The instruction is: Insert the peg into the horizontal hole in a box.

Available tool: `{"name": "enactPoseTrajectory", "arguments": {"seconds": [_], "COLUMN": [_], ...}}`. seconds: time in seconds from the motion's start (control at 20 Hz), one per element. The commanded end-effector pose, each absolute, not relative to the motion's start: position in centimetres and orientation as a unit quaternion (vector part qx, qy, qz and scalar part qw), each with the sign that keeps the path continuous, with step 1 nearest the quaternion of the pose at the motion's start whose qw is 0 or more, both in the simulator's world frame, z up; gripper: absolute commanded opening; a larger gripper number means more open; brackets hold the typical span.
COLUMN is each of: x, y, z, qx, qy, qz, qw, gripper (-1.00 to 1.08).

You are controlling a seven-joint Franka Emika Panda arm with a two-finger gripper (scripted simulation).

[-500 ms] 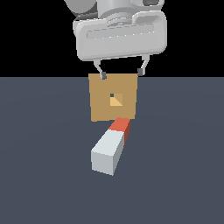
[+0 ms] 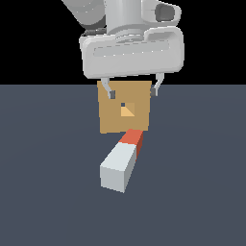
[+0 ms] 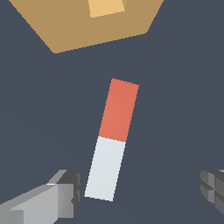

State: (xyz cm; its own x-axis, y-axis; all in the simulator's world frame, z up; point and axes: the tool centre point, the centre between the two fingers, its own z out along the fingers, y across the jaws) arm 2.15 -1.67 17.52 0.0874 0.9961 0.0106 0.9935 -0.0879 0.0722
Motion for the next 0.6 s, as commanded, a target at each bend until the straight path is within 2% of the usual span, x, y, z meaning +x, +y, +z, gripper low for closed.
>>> {"name": "enactPoseTrajectory", "arguments": {"seconds": [0.0, 0.3, 0.55], "x": [1.7, 0.4, -0.4], "y": [-2.6, -5.2, -6.2], "z": [15.5, 10.1, 7.8], "qx": [0.752, 0.792, 0.808], "qy": [0.659, 0.61, 0.589], "qz": [0.022, 0.007, 0.0], "qw": [0.019, 0.007, 0.002], "gripper": [1.0, 1.0, 1.0]}}
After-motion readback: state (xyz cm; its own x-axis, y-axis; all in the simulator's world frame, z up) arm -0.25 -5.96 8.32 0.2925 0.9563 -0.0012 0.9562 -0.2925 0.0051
